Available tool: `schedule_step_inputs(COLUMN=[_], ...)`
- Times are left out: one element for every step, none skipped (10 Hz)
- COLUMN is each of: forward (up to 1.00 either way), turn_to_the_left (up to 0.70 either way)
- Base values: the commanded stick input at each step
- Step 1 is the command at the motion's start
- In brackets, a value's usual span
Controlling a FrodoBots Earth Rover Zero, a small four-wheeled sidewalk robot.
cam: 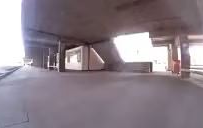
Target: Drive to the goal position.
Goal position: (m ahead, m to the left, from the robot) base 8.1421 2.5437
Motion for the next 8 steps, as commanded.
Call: schedule_step_inputs(forward=[0.50, 0.50, 0.50, 0.50, 0.50, 0.50, 0.50, 0.50], turn_to_the_left=[0.00, 0.00, 0.00, 0.00, 0.00, 0.24, 0.41, 0.50])
